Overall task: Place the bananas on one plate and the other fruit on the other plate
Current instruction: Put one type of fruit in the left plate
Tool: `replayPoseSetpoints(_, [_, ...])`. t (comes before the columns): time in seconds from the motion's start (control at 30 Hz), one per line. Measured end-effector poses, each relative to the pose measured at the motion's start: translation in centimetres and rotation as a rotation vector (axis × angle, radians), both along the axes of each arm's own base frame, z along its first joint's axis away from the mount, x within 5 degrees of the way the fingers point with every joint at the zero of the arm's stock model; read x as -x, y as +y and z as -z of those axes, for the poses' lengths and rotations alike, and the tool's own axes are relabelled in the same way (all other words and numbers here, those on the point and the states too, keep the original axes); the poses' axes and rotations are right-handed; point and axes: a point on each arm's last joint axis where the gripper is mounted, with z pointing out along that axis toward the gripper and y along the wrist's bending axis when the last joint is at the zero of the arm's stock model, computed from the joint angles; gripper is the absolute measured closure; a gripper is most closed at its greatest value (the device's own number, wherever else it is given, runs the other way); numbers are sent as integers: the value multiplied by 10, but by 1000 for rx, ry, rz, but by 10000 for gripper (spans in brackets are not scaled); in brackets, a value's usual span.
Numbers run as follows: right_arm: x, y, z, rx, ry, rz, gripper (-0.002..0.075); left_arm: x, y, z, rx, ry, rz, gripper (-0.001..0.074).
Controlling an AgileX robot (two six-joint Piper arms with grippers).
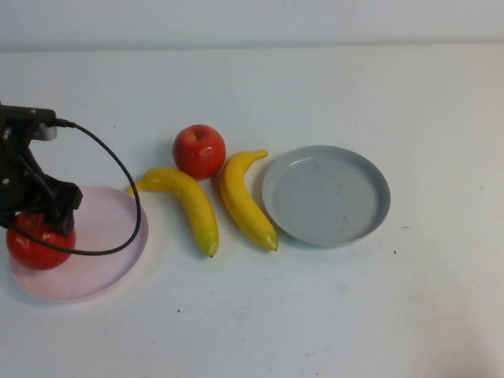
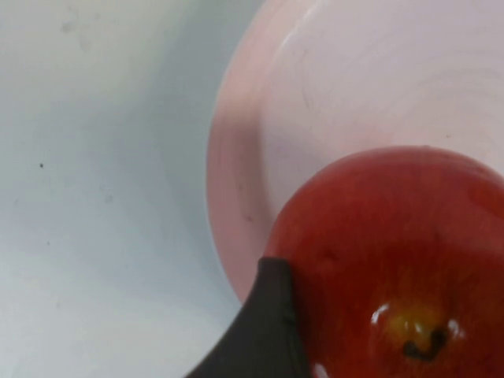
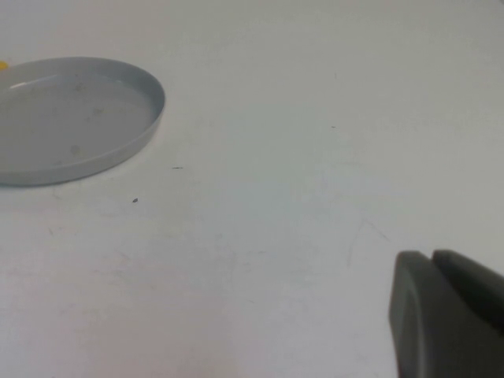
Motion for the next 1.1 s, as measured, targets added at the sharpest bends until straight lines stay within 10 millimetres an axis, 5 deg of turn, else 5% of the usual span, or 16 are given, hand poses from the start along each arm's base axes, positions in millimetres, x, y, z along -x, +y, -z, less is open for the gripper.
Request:
replayPoseSetpoints(0.17, [0,0,0,0,0,0,744,0,0,2,-3,7,11,68])
replayPoseSetpoints(0.57, [0,0,0,0,0,0,744,12,-1,-29,29,-80,-18,66])
replayPoseSetpoints(0.83, [0,0,0,0,0,0,744,9,-11,-21,149,-46,-60,66])
replayPoseSetpoints(1.1, [0,0,0,0,0,0,744,3,-8,-37,113,-100,-67,66])
